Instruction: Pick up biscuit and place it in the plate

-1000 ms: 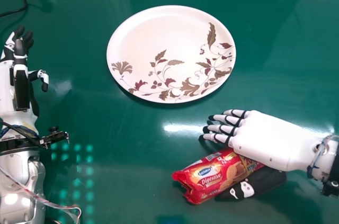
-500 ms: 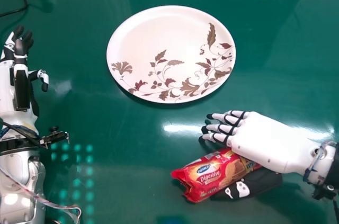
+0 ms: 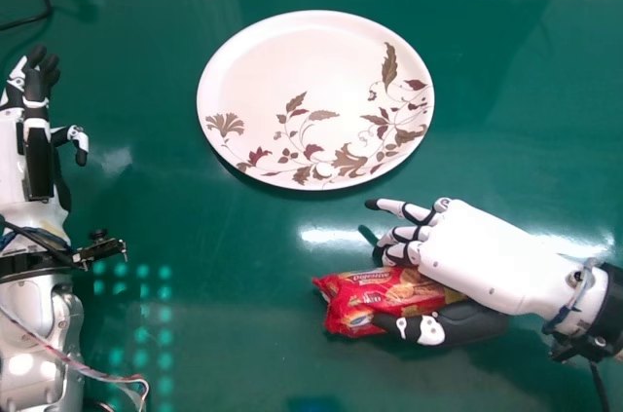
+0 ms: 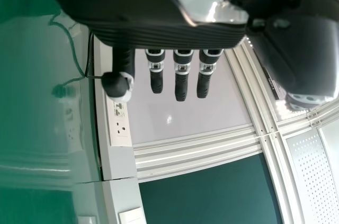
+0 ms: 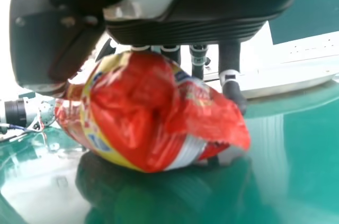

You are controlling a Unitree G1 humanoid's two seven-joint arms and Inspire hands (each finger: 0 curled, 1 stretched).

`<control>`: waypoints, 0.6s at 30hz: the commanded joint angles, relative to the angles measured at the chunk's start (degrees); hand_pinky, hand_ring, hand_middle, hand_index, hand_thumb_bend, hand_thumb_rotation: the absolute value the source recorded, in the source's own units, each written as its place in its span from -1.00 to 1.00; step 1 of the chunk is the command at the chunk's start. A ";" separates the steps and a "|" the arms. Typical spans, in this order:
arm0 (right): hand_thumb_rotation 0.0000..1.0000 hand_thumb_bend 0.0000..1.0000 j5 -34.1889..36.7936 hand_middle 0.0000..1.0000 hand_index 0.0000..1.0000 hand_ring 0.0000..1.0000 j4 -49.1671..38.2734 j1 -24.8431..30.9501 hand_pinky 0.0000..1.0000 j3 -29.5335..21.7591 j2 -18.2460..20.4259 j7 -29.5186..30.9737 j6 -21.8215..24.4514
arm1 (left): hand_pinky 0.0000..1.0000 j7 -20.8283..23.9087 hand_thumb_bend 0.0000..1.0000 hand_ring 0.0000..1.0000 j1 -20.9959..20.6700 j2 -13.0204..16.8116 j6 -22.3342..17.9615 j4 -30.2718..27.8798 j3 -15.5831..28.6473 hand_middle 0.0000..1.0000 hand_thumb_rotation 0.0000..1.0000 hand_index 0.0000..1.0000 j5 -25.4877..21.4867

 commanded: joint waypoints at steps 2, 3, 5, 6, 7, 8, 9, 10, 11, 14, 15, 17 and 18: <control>-1.00 0.04 -2.38 -0.18 -0.06 -0.79 1.86 0.98 -0.84 1.72 0.10 -0.02 -1.99 | -1.00 0.24 0.68 1.00 0.77 -0.03 -0.31 0.36 0.73 0.88 0.95 0.88 -0.22; -1.00 0.03 -2.55 -0.20 -0.05 -0.78 1.99 0.83 -0.85 1.72 -0.03 -0.28 -2.10 | -1.00 0.20 0.68 1.00 0.79 -0.06 -0.20 0.29 0.70 0.88 0.95 0.88 -0.30; -1.00 0.03 -2.96 -0.21 -0.05 -0.79 2.19 0.58 -0.87 1.58 0.07 -1.07 -2.32 | -1.00 0.15 0.67 1.00 0.80 -0.04 -0.22 0.28 0.65 0.89 0.95 0.89 -0.25; -1.00 0.03 -3.39 -0.21 -0.05 -0.80 2.13 0.53 -0.88 1.43 0.17 -1.50 -2.32 | -1.00 0.21 0.68 1.00 0.78 -0.05 -0.20 0.26 0.64 0.89 0.96 0.89 -0.18; -1.00 0.03 -3.72 -0.20 -0.05 -0.81 2.09 0.52 -0.89 1.31 0.25 -1.89 -2.26 | -1.00 0.31 0.70 1.00 0.78 -0.10 -0.11 0.15 0.62 0.89 0.95 0.89 -0.08; -1.00 0.03 -3.82 -0.19 -0.05 -0.82 2.13 0.52 -0.90 1.27 0.25 -2.11 -2.20 | -1.00 0.49 0.69 1.00 0.79 -0.22 0.17 -0.06 0.59 0.89 0.95 0.88 -0.02; -1.00 0.04 -3.74 -0.18 -0.05 -0.82 2.20 0.54 -0.90 1.32 0.24 -2.25 -2.07 | -1.00 0.52 0.70 1.00 0.81 -0.23 0.22 -0.15 0.56 0.88 0.95 0.88 0.03; -1.00 0.04 -3.57 -0.16 -0.05 -0.83 2.25 0.57 -0.90 1.36 0.24 -2.34 -1.93 | -1.00 0.38 0.69 1.00 0.81 -0.13 0.07 -0.04 0.54 0.89 0.95 0.89 -0.01; -1.00 0.04 -3.35 -0.15 -0.05 -0.83 2.15 0.65 -0.90 1.39 0.16 -2.22 -1.64 | -1.00 0.25 0.68 1.00 0.79 -0.03 -0.15 0.13 0.54 0.89 0.96 0.89 -0.03; -1.00 0.04 -3.39 -0.12 -0.05 -0.83 0.84 0.66 -0.91 0.72 0.17 -2.21 -0.81 | -1.00 0.24 0.66 1.00 0.68 0.05 -0.53 0.54 0.60 0.89 0.97 0.89 0.05; -1.00 0.04 -3.63 -0.11 -0.05 -0.84 0.39 0.56 -0.91 0.28 0.36 -2.63 -0.74 | -1.00 0.12 0.66 1.00 0.67 0.07 -0.66 0.62 0.59 0.90 0.97 0.89 -0.05; -1.00 0.05 -3.13 -0.11 -0.05 -0.83 -1.33 0.75 -0.91 -0.87 0.52 -2.39 0.67 | -1.00 0.25 0.65 1.00 0.64 0.05 -0.76 0.70 0.58 0.90 0.98 0.89 0.12; -1.00 0.05 -2.47 -0.10 -0.05 -0.83 -2.40 0.83 -0.91 -1.47 0.38 -1.84 1.61 | -1.00 0.37 0.65 1.00 0.60 0.01 -0.80 0.74 0.56 0.90 0.98 0.89 0.26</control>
